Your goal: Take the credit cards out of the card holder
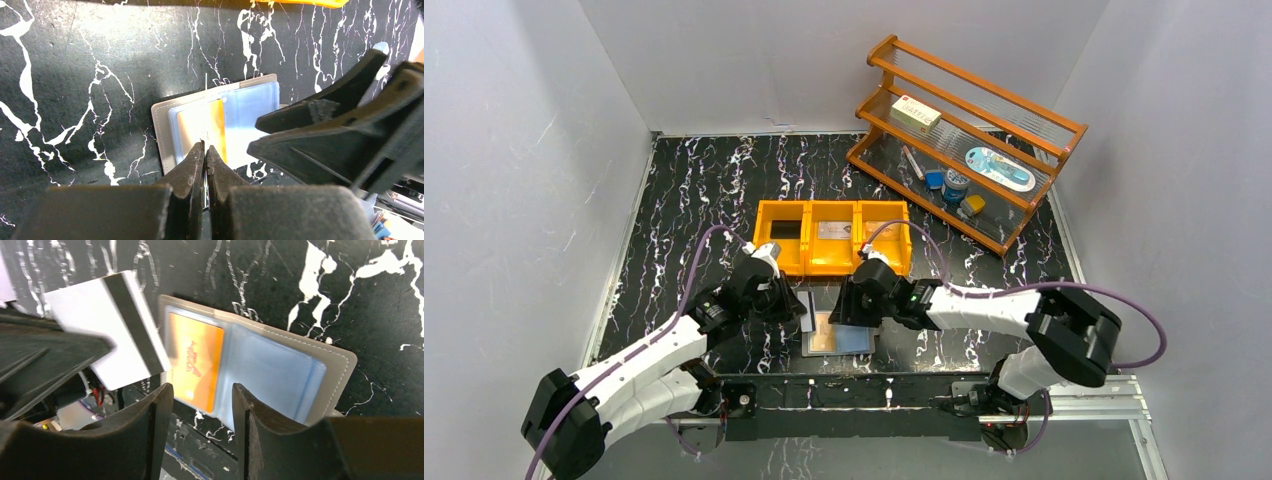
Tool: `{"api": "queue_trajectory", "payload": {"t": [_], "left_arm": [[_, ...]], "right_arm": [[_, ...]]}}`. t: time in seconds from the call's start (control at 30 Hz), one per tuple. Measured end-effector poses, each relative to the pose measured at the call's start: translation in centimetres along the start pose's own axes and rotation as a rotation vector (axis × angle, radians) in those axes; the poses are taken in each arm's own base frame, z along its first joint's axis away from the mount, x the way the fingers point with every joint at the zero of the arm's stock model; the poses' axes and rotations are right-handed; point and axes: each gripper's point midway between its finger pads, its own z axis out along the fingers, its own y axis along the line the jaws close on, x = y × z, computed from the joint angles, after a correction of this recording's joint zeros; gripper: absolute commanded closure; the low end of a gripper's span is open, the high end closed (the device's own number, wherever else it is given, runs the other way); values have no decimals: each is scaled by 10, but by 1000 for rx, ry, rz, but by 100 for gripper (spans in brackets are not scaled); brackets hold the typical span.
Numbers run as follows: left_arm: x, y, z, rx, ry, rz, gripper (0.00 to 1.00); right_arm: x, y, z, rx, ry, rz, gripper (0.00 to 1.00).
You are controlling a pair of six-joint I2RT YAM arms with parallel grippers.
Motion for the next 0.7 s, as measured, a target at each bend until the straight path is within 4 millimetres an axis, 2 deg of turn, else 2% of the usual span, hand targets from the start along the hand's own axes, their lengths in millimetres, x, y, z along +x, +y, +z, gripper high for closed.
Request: {"api": "queue_trajectory", "payload": {"t": [0.17,0.27,0.4,0.57,0.7], "left_arm": [[-5,-6,-1,27,-16,41,100],[-8,-7,-3,33,-12,91,100],[-24,-18,-7,75,-6,149,100],[-44,-30,-13,194,-43,108,100],[-46,-44,-16,305,-39,79,100]], "right_arm": [[-22,22,-26,-76,-99,-23,28],[-39,27,-44,-103,-185,-32,26],[-56,12,-61,-85,-288,-38,22],[-73,-12,-73,-75,-342,-9,24],[-87,-21,-79,-171,-344,47,27]]}}
